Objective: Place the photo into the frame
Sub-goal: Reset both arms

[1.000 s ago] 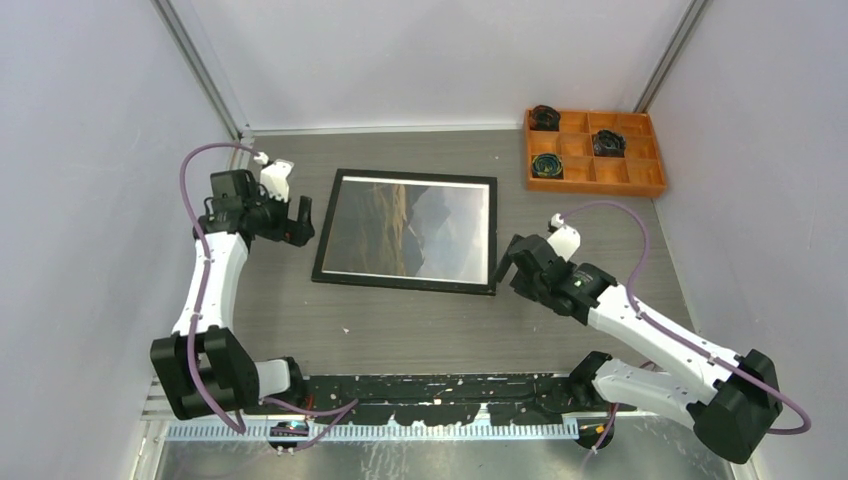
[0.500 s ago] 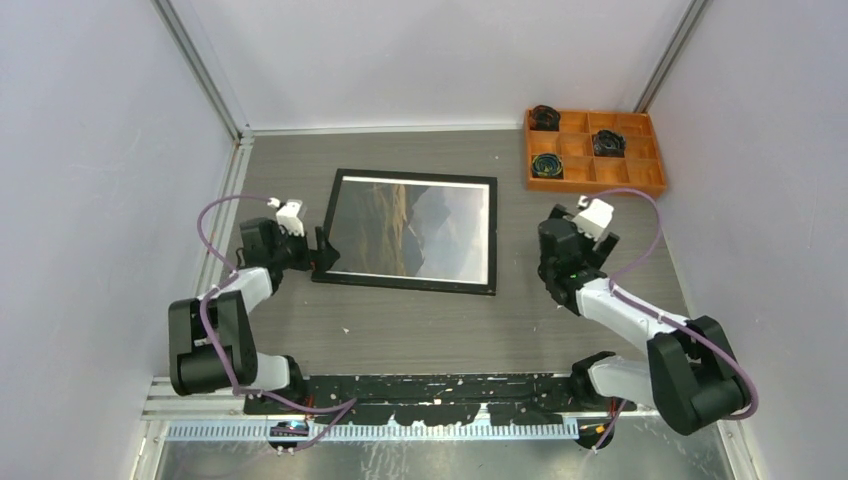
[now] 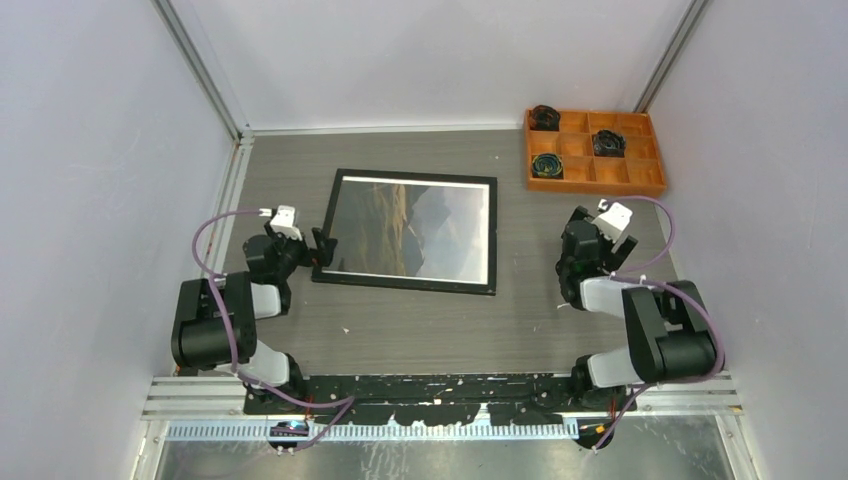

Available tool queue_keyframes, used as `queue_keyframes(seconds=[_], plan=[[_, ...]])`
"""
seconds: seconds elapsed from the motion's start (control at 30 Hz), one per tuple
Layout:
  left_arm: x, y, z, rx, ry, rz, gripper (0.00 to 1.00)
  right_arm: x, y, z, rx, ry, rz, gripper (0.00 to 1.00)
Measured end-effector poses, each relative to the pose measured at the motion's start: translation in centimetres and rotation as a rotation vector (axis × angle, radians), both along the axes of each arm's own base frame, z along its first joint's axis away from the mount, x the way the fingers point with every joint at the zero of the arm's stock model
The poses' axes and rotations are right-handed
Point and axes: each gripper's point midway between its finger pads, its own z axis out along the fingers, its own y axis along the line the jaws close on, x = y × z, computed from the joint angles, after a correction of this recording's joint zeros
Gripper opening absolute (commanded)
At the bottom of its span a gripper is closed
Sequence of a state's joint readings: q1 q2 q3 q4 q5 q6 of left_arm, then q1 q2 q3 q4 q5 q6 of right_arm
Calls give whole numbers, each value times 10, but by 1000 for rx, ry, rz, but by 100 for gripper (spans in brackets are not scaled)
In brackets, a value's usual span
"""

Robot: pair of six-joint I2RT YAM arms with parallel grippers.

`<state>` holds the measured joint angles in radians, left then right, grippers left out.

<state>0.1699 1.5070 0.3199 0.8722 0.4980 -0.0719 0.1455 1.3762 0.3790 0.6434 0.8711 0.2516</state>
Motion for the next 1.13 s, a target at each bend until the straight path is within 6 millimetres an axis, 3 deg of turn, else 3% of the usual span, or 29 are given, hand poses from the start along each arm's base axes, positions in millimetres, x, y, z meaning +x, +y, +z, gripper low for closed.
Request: queue_keyframes(seconds=[0.13, 0.27, 0.4, 0.57, 1.13], plan=[[2, -4, 7, 38, -83, 20, 100, 10, -3, -22, 9, 36, 46, 100], [-4, -18, -11, 81, -51, 23, 100, 18, 16, -34, 19, 8, 190, 100], [15, -8, -5, 108, -39, 91, 100, 12, 25, -54, 22, 61, 265, 100], [27, 2, 5, 122, -52, 144, 100, 32, 16, -40, 59, 12, 273, 100], [25, 6, -3, 132, -18, 168, 100, 35, 18, -39, 78, 3, 299, 100]])
